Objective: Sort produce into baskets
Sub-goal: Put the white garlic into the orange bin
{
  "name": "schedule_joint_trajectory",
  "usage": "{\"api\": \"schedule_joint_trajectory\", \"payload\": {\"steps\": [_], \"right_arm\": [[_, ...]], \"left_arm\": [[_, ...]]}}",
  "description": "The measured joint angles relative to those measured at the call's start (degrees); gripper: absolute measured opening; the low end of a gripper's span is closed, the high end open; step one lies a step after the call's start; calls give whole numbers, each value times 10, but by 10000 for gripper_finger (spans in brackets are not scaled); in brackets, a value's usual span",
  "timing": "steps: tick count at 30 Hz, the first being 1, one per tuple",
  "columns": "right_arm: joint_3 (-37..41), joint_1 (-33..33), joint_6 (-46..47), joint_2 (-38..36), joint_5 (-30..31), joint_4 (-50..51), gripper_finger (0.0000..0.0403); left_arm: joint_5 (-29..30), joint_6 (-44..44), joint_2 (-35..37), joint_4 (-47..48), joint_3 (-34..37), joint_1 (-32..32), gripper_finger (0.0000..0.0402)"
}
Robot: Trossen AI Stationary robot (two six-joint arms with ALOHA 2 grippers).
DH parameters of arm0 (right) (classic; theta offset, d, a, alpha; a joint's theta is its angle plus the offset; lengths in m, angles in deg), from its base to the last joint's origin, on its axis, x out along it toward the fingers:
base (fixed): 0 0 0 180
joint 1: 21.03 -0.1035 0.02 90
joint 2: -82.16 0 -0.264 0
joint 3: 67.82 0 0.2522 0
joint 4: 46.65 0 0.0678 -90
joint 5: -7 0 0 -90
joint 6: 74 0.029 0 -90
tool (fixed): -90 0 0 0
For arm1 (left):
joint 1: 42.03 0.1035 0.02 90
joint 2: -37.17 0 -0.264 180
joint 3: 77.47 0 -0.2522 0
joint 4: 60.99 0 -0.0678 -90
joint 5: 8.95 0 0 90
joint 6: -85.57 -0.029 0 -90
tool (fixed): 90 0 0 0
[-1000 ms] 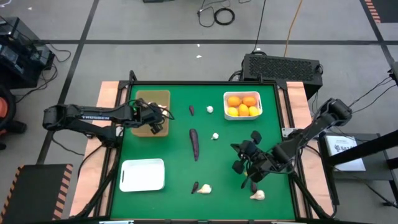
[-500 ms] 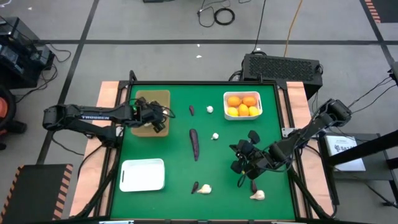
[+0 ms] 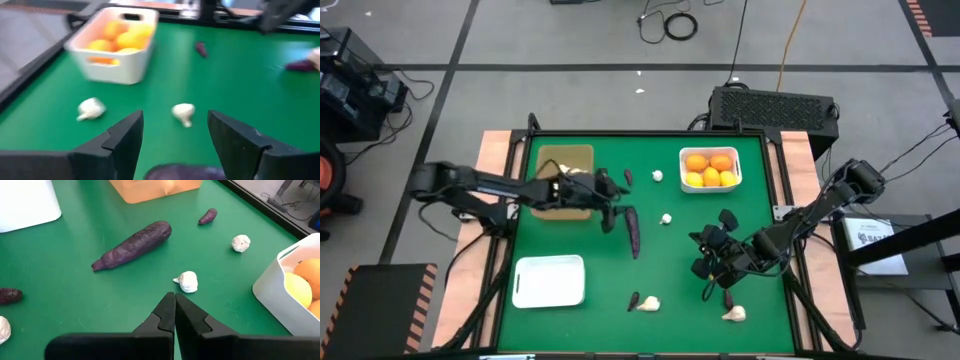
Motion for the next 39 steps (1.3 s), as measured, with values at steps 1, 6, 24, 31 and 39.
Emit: {"api": "schedule_joint_trajectory", "payload": {"steps": [1, 6, 24, 31, 39], "right_arm": [[0, 0, 0, 0, 0, 0, 0], [0, 0, 0, 0, 0, 1, 0], [0, 0, -8, 0, 0, 6, 0], [0, 0, -15, 0, 0, 8, 0], [0, 0, -15, 0, 0, 6, 0]], "left_arm": [[-8, -9, -19, -24, 0, -6, 229], [-41, -15, -122, -170, 0, -29, 229], [6, -12, -325, -93, -171, -28, 268], [34, -15, -324, -84, -183, -29, 336], [35, -14, -393, -106, -206, -29, 345]]}}
